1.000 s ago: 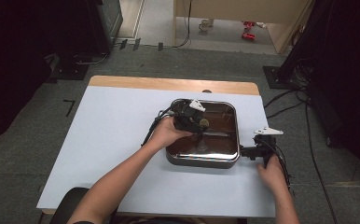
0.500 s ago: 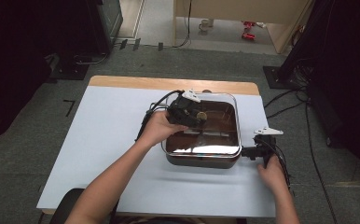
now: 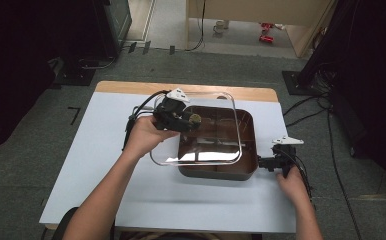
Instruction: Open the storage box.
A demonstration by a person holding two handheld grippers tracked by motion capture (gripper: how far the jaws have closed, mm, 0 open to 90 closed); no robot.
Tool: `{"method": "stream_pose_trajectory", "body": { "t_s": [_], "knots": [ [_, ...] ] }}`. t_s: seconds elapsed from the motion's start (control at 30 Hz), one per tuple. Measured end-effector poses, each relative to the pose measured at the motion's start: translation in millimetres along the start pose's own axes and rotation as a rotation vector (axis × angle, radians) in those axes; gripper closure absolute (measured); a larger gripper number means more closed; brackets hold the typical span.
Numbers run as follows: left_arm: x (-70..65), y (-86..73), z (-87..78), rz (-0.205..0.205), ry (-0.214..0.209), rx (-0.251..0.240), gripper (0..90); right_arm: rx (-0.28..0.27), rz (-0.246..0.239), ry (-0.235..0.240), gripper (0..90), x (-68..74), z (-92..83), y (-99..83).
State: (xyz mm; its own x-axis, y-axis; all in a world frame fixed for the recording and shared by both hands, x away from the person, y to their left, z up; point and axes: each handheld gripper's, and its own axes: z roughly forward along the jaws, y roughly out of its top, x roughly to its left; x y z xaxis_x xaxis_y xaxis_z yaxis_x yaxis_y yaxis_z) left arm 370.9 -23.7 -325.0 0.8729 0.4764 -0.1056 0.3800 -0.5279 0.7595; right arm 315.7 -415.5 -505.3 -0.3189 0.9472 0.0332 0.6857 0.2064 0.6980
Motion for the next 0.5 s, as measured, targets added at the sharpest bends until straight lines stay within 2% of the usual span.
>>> {"method": "stream_pose_trajectory", "body": {
  "t_s": [0.2, 0.33, 0.37, 0.4, 0.5],
  "knots": [
    [9.7, -10.4, -22.1, -0.032, 0.037, -0.011, 59.2, -0.001, -0.002, 0.000, 0.0, -0.1, 0.1, 0.0],
    [21.7, -23.3, -39.8, -0.071, 0.072, -0.013, 59.2, -0.001, -0.001, 0.000, 0.0, -0.1, 0.1, 0.0],
    [21.7, -23.3, -39.8, -0.071, 0.072, -0.013, 59.2, -0.001, -0.001, 0.000, 0.0, -0.1, 0.1, 0.0],
    [27.5, -28.9, -46.3, -0.091, 0.080, -0.018, 59.2, -0.001, -0.002, 0.000, 0.0, -0.2, 0.1, 0.1],
    [33.6, -34.7, -52.5, -0.114, 0.092, -0.019, 59.2, 0.000, -0.001, 0.000, 0.0, -0.2, 0.2, 0.1]
  ]
}}
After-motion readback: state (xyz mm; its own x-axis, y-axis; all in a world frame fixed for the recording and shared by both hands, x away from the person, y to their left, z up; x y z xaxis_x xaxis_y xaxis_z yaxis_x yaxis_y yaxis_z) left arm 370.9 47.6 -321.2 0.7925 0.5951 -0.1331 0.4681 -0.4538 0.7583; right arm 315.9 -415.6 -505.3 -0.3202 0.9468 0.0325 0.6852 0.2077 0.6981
